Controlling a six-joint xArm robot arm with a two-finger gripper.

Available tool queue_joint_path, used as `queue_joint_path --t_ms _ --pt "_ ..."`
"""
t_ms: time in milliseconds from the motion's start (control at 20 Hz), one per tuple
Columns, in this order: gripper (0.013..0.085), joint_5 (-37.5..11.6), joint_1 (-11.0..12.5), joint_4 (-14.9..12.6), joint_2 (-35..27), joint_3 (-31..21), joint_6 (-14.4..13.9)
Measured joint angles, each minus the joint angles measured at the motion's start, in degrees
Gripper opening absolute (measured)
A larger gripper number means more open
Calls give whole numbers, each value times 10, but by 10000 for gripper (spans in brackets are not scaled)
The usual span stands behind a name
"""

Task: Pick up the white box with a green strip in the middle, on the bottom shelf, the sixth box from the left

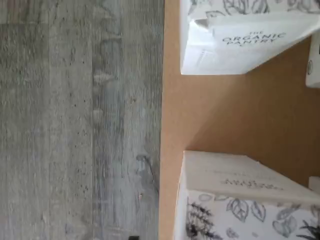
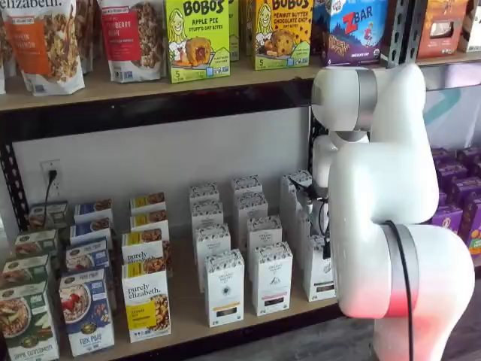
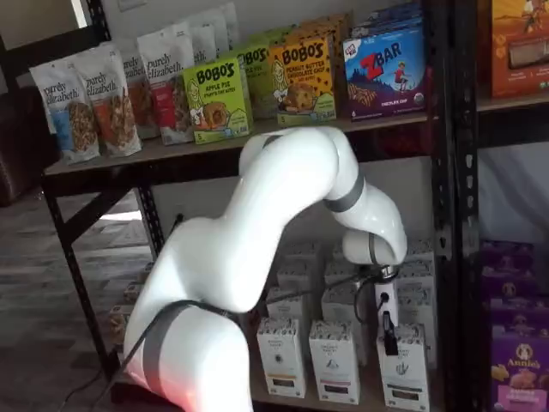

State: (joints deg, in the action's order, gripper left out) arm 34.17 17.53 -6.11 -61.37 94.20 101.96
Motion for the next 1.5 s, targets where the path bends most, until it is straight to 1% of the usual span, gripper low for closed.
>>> queue_joint_path --t_ms 250,550,750,850,900,950,1000,1050,1150,1300,1500 --pt "850 -5 1 -6 -14 10 -5" --pt "850 -6 -1 -20 -25 16 -18" --pt "850 -31 1 -15 -28 7 -14" --pt "770 -37 2 -9 -29 6 -7" --pt "770 -38 2 -8 -29 5 -5" --pt "730 -40 3 -5 -29 4 -2" --pt "730 -41 3 -3 -29 4 0" --pt "690 -40 4 -3 -28 3 1" --pt "690 -39 4 -4 -27 2 0" --pt "690 -51 6 -6 -24 -7 -1" --pt "690 -56 7 3 -20 -13 8"
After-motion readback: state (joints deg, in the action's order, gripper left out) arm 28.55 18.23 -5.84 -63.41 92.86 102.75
